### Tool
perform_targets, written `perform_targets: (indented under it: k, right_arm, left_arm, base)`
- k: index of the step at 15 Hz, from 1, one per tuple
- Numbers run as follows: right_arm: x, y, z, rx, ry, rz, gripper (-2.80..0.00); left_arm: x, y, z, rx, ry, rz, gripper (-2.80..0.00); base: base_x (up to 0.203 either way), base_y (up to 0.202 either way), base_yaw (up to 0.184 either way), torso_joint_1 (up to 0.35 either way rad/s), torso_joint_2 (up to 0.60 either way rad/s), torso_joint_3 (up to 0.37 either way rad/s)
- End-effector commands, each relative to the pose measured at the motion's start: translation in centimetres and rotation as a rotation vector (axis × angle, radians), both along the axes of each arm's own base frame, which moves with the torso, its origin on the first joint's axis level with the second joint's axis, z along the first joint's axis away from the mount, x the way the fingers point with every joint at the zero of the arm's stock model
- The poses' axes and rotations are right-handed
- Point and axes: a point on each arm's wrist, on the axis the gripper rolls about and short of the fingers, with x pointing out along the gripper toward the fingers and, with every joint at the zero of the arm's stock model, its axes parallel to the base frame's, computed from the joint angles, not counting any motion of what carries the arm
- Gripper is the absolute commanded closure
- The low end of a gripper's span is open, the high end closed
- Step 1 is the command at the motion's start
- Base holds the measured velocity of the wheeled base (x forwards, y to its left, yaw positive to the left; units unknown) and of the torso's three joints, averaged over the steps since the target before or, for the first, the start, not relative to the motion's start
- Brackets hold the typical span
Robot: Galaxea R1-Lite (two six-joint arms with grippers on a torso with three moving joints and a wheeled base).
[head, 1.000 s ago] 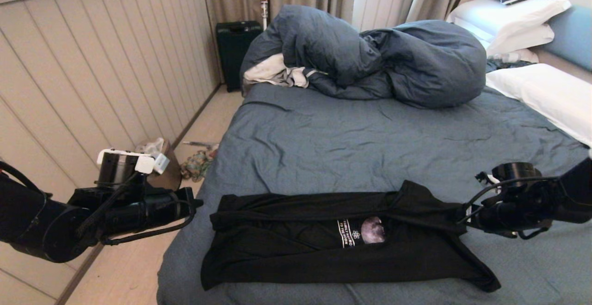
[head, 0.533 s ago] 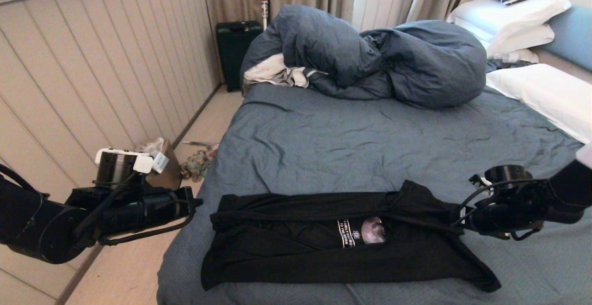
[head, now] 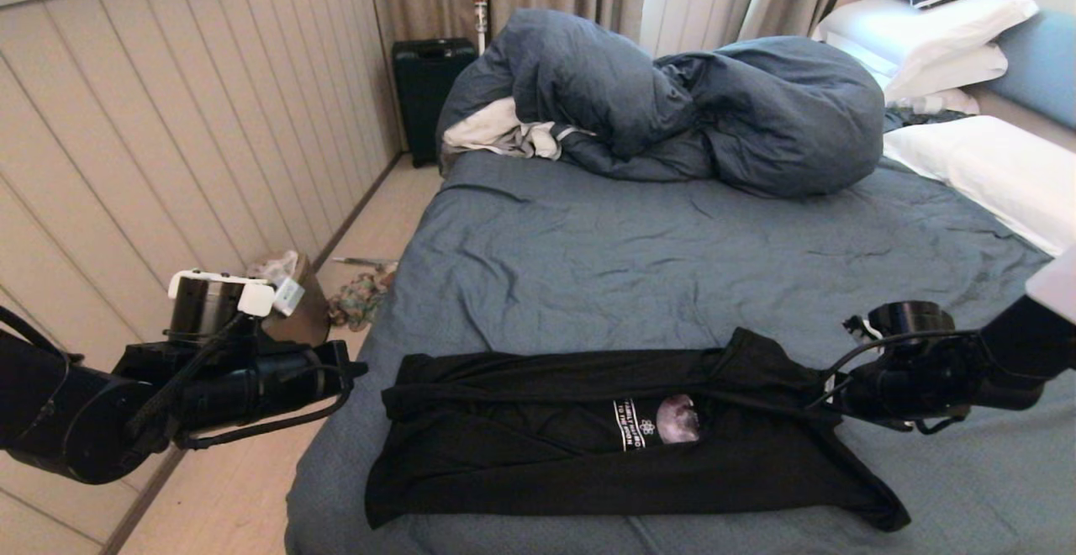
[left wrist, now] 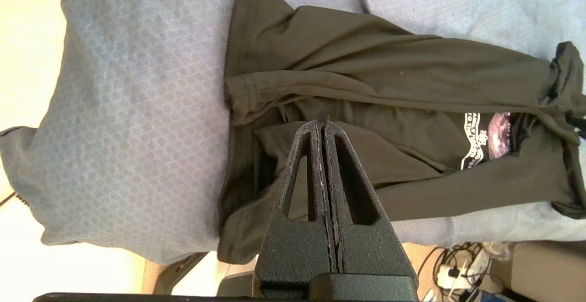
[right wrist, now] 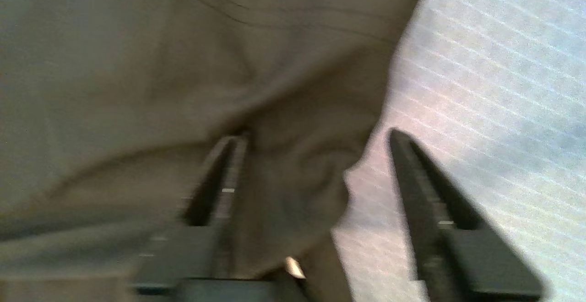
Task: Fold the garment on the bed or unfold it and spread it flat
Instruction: Fold the black T-shirt
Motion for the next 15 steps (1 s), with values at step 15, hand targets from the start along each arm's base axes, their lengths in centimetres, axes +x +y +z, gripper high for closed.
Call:
perform_targets:
  k: [15]
  right_arm:
    - [-3.1,3.9,8.0,0.070,-0.206,0.002,0.00]
  left_arm:
    - [-0.4,0.1,0.6,-0.010,-0.019,-0.002,0.00]
  base:
    - [0.000,0.000,0.000,0.000,0.00,0.000]
